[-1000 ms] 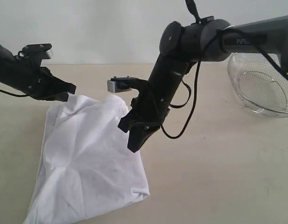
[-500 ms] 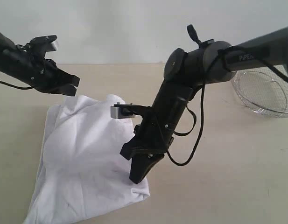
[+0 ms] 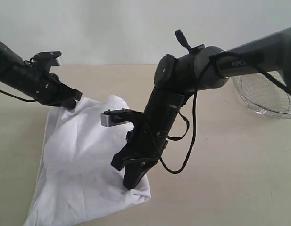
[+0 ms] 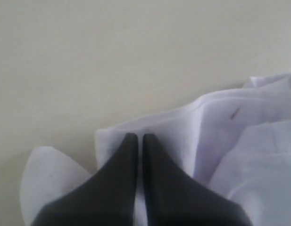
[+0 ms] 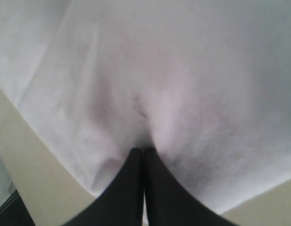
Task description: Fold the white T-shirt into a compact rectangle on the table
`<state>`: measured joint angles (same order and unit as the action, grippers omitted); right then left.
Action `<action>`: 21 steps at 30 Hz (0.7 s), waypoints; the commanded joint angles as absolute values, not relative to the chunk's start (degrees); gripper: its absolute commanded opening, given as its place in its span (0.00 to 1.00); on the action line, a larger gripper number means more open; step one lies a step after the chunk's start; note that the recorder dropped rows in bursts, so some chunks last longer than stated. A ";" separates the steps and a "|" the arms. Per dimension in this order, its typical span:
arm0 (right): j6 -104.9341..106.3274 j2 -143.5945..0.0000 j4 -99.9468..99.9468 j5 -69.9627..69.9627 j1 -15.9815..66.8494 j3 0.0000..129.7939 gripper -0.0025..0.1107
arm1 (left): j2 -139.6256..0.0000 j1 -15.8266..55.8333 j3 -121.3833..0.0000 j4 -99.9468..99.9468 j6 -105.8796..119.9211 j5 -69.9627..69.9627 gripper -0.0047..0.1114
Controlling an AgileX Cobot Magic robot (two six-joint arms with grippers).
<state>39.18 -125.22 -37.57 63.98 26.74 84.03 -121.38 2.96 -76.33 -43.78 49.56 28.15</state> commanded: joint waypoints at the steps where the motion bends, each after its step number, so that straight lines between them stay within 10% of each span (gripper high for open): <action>1: 38.84 -124.66 -35.68 63.23 26.88 83.92 0.02 | -122.65 2.87 -76.55 -41.07 46.19 26.11 0.08; 21: 37.68 -130.32 -34.74 63.66 26.88 83.79 0.02 | -121.12 -1.10 -76.55 -31.46 39.68 29.33 0.08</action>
<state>37.40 -128.27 -37.96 65.00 26.43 84.54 -122.44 -0.23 -76.33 -32.55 39.19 28.11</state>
